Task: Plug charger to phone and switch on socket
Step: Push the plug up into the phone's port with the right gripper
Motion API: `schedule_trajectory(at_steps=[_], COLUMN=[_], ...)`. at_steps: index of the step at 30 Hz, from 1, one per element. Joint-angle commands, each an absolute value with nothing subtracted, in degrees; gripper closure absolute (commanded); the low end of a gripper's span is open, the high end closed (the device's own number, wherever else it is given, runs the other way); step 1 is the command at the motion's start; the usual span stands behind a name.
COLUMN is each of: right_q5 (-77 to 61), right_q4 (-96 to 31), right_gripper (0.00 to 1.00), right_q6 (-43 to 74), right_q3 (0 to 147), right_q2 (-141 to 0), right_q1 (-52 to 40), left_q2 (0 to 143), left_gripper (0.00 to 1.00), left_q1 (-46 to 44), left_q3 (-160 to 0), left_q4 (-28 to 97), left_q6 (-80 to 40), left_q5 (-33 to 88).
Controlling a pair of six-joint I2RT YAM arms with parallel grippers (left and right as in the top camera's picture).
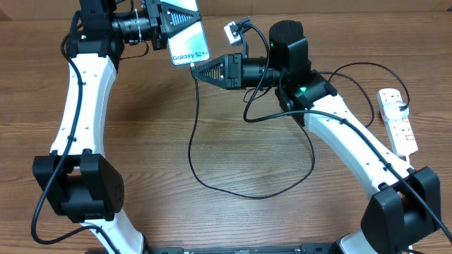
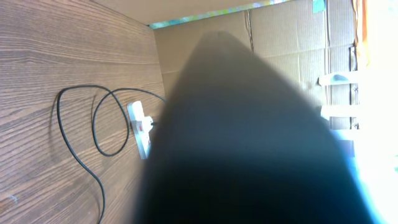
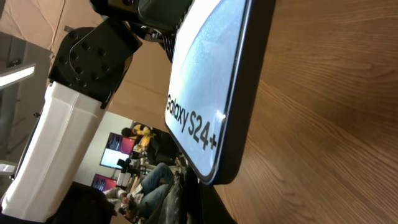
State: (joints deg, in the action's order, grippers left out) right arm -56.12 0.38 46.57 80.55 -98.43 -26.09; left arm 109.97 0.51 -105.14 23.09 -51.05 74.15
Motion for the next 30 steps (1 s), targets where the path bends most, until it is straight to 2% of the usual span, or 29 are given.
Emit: schedule_trajectory(at_steps=[1,17,30], right_q5=[-51.6,-47.4,-52.4], right_q4=[1.4,6.0,5.2], right_gripper=[0.96,0.96,0.96], right_q6=[49.3,54.1,48.4], right_q3=[81.0,81.0,81.0], right_q2=[-98.5,-98.5,-98.5], right_q1=[-25.7,-25.7,-23.5], left_q2=[109.1,109.1,109.1], left_gripper=[0.96,0.96,0.96], left_q1=[0.3,-0.6,-0.6], left_q3=[-105.8,-105.8,-105.8], left_q4=[23.1,23.0,23.0], left_q6=[-51.0,-50.1,-48.0], left_q5=[77.7,78.8,86.1])
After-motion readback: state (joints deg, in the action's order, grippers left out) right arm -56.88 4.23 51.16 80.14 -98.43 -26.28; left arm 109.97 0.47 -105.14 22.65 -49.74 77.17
